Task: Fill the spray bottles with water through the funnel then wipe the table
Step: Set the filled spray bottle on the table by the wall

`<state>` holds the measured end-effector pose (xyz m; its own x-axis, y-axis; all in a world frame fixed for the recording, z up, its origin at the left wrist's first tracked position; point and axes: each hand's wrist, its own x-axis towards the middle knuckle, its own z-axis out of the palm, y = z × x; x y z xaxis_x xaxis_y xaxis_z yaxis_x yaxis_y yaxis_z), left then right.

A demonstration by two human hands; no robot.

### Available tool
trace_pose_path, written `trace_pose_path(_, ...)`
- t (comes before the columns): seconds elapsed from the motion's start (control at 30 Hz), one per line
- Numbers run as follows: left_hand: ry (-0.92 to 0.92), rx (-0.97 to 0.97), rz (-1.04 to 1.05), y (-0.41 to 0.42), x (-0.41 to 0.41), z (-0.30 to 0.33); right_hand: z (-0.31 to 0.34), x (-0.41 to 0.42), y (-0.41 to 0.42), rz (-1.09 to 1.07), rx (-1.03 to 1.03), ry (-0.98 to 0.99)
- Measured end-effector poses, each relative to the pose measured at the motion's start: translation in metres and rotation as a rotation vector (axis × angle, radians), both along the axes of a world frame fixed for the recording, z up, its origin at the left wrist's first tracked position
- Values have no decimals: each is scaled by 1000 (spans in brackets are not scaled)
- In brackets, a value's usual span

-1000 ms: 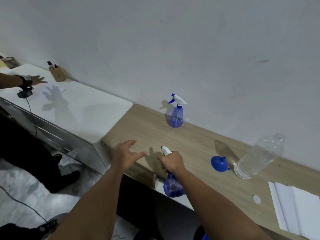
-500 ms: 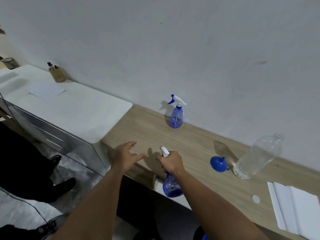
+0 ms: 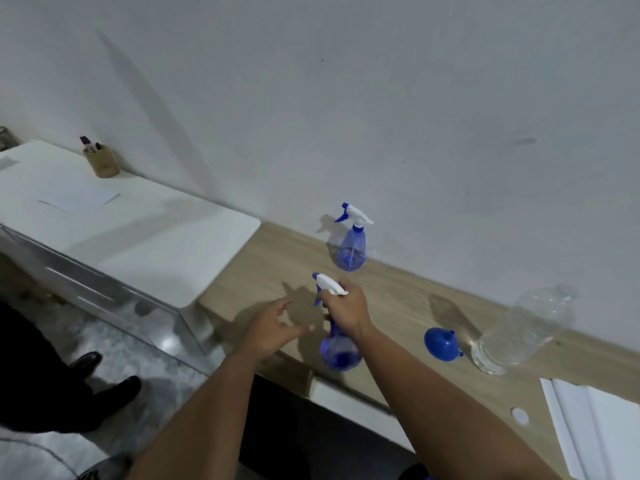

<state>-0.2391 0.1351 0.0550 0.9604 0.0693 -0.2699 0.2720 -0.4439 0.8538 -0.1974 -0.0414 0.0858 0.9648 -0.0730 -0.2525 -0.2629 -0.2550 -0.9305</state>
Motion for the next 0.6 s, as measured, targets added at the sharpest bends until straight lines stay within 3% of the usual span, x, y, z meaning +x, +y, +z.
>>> trace_pose_path(0.13, 25, -87, -105, -9, 33, 6, 25, 37, 9, 20, 61, -81)
trace_pose_path(0.33, -42, -69, -217, -15, 98, 19, 54, 94, 24, 96, 150, -162)
trace_pose_path(0.6, -187, -67, -146, -4, 179, 29, 60, 165, 41, 116, 15, -277)
